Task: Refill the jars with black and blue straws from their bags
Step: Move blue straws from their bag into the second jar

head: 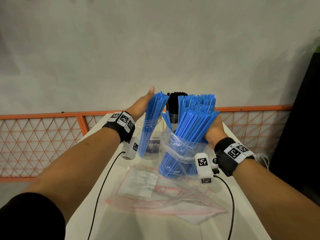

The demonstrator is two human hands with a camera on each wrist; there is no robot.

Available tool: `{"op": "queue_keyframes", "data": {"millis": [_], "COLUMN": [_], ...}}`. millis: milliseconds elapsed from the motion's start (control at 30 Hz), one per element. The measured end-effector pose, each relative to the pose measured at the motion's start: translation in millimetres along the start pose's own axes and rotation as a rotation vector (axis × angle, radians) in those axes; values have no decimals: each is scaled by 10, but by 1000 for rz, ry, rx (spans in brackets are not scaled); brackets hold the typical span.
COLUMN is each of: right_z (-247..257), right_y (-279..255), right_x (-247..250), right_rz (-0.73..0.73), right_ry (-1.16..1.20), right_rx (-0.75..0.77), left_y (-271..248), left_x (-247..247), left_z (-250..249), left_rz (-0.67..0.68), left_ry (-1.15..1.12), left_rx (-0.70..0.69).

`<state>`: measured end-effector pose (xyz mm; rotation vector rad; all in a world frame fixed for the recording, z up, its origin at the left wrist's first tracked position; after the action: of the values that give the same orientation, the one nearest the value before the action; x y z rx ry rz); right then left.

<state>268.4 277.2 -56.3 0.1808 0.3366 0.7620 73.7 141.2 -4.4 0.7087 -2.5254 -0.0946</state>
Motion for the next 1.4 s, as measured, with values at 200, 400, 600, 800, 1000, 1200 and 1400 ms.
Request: {"op": "queue_keyframes", "data": {"millis": [200,400,600,800,1000,1200,1400], "right_z": [-2,20,21,11,40,70,63], "right_y": [6,-13,-6,8,-10,-33,-22], "right_x": [16,-14,-4,5,-13,-21,0], "right_rz": [-9,1,6,-9,-10,6,10], "right_ry": [102,136,120,148,32,32,-61], "right_rx": [-19,4,4,-15,-4,-11,43], "left_y": [-112,-614,-897,-1072,-733,-389,-271], "left_x": [158,-56,-182,-336,-696,-862,-867], "left_z": [-159,-317,-202,-267,-93,-225,-258], "left_rz": [-372,-265,-413,-457,-162,-40,-90], "left_ry": [-139,-48,286,274,121,-52,-176], "left_rx": [-154,-415,-442,-613,-230,-166,-169]}}
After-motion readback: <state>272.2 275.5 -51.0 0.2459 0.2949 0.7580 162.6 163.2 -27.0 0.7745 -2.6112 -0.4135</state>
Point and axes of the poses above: each hand's wrist, its own y-axis towards the middle knuckle, its own x-axis out of the back of the hand, z = x × y, the point moved 4 cm from there along y, towards the middle knuckle, and after that the axes turned 7 degrees about z, right-handed, at the moved point
